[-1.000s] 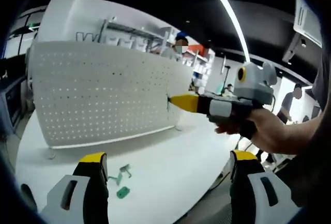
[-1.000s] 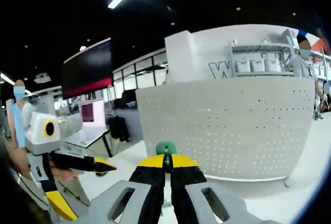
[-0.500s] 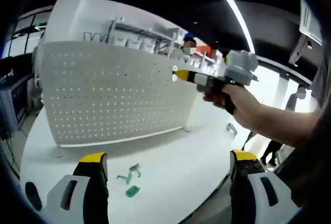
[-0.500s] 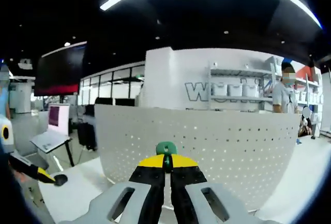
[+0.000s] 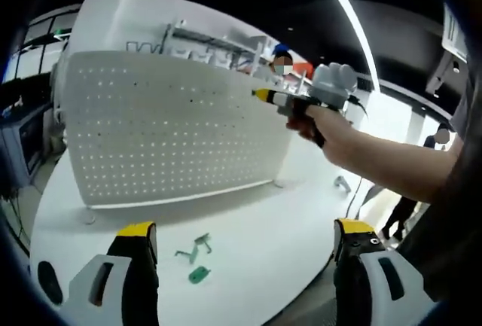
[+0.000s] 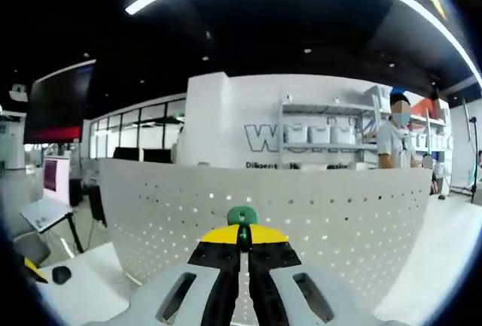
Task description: Insert the hook assembly into the mounting plate slot until the hook locks in place.
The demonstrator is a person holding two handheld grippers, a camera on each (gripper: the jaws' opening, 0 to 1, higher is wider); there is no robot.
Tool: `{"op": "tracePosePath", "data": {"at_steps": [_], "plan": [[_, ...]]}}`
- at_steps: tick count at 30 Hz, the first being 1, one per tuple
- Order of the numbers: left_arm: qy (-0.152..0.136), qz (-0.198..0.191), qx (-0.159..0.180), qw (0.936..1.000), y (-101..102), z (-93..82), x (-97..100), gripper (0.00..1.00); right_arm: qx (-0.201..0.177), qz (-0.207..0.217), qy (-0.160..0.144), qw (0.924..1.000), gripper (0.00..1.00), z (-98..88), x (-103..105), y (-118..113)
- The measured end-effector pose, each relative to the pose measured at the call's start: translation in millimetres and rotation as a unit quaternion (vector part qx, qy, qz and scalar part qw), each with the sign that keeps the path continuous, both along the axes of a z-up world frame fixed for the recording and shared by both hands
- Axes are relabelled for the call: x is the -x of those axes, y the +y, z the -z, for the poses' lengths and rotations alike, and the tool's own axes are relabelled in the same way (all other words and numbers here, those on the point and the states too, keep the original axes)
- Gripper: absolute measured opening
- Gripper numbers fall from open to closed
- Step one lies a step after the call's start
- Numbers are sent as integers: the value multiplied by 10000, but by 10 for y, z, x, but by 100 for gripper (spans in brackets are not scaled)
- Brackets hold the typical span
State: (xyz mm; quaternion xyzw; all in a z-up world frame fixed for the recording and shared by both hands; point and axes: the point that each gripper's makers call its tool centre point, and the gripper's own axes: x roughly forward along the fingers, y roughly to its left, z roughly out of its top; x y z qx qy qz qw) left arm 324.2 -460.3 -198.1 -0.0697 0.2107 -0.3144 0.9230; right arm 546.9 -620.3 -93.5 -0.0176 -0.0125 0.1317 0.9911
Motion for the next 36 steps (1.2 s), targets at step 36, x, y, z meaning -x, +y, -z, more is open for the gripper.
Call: {"op": "tracePosePath", "data": {"at_steps": [36], "plan": [[165,-101,-237,9995,87,162,-80,99,-478,598,-228,9968,0,-62,-561,-191]]}}
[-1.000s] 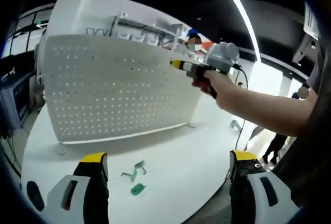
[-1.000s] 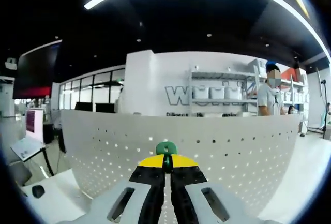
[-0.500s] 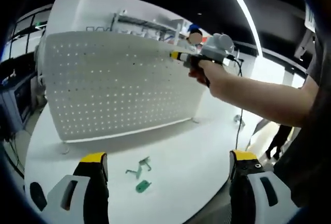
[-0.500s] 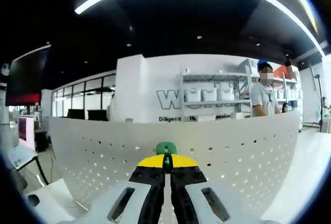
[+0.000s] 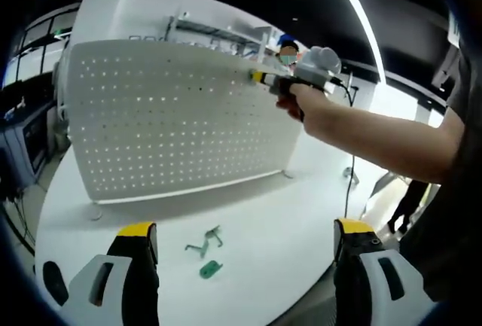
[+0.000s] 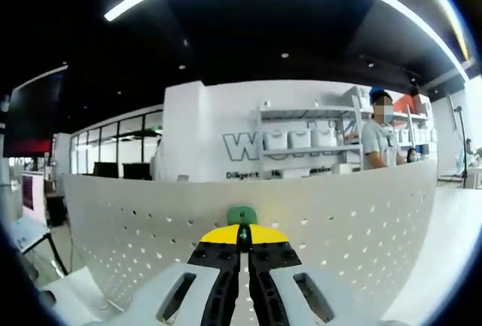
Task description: Insert the hook assembly into the mounting plate slot until the hook locks in place.
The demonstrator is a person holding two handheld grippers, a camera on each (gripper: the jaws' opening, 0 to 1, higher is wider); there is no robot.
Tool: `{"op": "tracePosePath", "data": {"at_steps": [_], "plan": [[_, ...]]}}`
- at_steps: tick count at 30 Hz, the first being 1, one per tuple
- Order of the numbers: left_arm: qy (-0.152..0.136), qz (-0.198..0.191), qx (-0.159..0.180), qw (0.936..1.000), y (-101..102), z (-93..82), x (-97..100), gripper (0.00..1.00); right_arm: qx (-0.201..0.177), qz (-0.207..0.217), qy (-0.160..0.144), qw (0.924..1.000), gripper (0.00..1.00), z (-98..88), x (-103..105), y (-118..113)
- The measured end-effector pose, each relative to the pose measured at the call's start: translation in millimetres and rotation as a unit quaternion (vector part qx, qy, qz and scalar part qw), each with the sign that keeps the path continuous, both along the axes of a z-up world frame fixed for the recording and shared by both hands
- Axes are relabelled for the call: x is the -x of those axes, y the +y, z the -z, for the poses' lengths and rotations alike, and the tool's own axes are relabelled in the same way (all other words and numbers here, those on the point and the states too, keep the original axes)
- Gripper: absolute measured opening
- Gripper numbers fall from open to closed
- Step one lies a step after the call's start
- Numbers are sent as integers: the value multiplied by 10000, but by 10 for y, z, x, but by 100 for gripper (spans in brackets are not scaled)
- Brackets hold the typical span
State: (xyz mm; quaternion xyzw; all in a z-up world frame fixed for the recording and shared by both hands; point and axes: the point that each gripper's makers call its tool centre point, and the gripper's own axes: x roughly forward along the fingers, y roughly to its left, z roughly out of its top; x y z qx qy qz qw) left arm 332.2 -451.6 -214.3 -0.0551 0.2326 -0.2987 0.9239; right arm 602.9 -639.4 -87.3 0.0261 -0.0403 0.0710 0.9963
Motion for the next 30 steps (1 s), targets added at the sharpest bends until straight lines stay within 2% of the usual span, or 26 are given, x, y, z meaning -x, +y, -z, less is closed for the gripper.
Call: {"op": "tracePosePath", "data": {"at_steps": [2,10,16,17,22,28,30], "plan": [[15,-19,11,10000,11,6,-6,99,118,35,-30,9999,0,0,-5,4],[37,-70,44,10000,28,19,-19,98,109,113,-21,9999,0,44,13,14],[44,-100,47,9999,48,24,-10,98,-77,155,-9,9998,0,90,12,-8],[36,-110,49,9999,54,20,-10,98,41,136,-5,9999,1,79,7,0],[41,-183,80,9998,79,19,-18,97,40,151,97,9998,1,151,-27,-3],[55,-184,75,9998,78,32,-6,97,41,159,103,9998,1,154,-52,-9],[67,-187,86,9998,75,37,-2,97,-36,100,244,9996,1,170,-67,-18]]}}
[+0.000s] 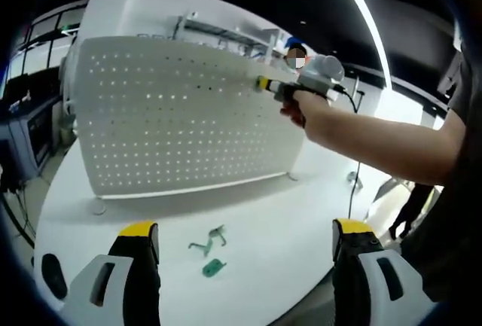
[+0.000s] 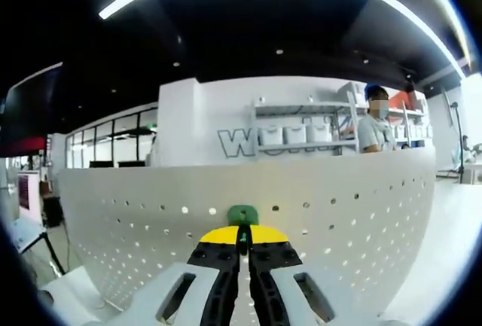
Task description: Insert the hook assembly into the mounting plate slot until the hook locks in place.
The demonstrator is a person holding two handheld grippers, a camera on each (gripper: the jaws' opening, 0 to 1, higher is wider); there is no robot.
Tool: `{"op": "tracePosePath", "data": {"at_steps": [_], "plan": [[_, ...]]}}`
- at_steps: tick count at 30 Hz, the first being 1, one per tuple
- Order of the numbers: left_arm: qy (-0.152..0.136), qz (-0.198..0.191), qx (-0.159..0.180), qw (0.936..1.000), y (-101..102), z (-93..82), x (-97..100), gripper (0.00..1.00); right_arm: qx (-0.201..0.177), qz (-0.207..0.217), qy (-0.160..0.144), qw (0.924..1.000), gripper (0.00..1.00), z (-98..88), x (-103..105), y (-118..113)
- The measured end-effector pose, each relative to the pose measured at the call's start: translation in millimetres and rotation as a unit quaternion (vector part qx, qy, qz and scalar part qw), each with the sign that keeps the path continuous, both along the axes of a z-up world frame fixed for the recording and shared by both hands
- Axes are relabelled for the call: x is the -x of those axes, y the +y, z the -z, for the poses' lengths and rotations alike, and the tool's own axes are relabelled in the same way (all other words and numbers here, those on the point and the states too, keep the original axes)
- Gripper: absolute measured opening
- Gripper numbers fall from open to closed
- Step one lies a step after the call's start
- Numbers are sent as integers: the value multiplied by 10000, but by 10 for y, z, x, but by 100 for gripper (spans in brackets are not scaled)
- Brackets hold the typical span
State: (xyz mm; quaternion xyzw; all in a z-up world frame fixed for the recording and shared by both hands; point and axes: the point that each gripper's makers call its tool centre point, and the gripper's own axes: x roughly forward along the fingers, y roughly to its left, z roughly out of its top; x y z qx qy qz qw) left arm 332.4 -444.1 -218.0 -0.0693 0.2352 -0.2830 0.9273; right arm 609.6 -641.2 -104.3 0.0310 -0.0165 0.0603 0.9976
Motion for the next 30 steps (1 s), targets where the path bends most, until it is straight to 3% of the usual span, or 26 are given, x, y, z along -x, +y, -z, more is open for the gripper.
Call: {"op": "tracePosePath", "data": {"at_steps": [3,7,11,17,22,30], "plan": [[-2,-35,10,10000,3,-6,-5,98,-299,-112,84,9995,3,-12,-30,-11],[-35,-56,38,10000,-9,-22,-7,98,-142,-155,135,9997,6,12,-13,-13],[-39,-37,48,10000,-22,-25,33,98,-269,-150,216,9993,13,3,22,-19],[-33,-108,13,9999,29,-5,86,98,-48,-294,101,9995,14,-111,174,63],[14,-138,-20,9999,49,34,106,98,558,-487,-84,9972,13,-206,383,144],[7,-149,-67,9999,42,41,162,97,688,-781,78,9945,14,-126,707,187]]}}
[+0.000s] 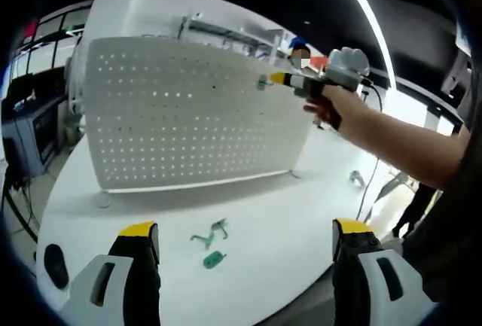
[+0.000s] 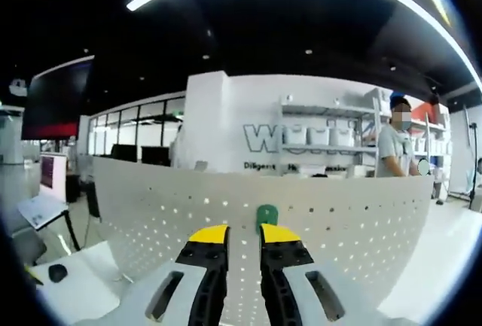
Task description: Insert the hook assembly into the mounting plate slot until the hook locks in place.
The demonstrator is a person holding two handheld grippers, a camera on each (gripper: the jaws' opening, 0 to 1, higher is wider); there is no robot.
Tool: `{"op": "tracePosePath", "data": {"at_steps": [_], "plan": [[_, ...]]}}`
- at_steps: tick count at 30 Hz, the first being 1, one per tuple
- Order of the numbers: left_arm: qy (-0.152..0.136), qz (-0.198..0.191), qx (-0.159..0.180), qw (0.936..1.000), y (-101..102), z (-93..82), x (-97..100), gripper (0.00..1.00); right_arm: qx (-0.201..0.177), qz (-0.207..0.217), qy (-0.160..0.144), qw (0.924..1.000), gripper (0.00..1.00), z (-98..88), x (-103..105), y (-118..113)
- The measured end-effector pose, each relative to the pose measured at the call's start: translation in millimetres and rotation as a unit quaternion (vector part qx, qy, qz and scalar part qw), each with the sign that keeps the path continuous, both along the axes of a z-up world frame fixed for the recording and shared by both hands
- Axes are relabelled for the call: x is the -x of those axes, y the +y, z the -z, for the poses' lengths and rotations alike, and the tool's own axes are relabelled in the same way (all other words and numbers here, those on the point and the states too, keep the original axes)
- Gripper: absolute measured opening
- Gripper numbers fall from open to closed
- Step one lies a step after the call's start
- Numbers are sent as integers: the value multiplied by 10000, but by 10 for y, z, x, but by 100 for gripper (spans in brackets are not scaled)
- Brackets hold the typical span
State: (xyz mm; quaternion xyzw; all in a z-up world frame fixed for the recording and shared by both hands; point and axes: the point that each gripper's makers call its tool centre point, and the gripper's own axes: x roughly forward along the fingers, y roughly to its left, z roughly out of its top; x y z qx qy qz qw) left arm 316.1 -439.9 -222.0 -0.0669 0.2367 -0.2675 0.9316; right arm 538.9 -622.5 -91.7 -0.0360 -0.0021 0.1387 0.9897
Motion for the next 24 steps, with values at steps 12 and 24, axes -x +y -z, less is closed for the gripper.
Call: {"op": "tracePosePath", "data": {"at_steps": [12,24], "plan": [[114,22,-86,9999,-19,66,103,96,279,-606,511,9965,14,468,635,156],[28,28,-139,9999,-21,1,110,95,277,-1041,937,9898,15,951,1073,316]]}}
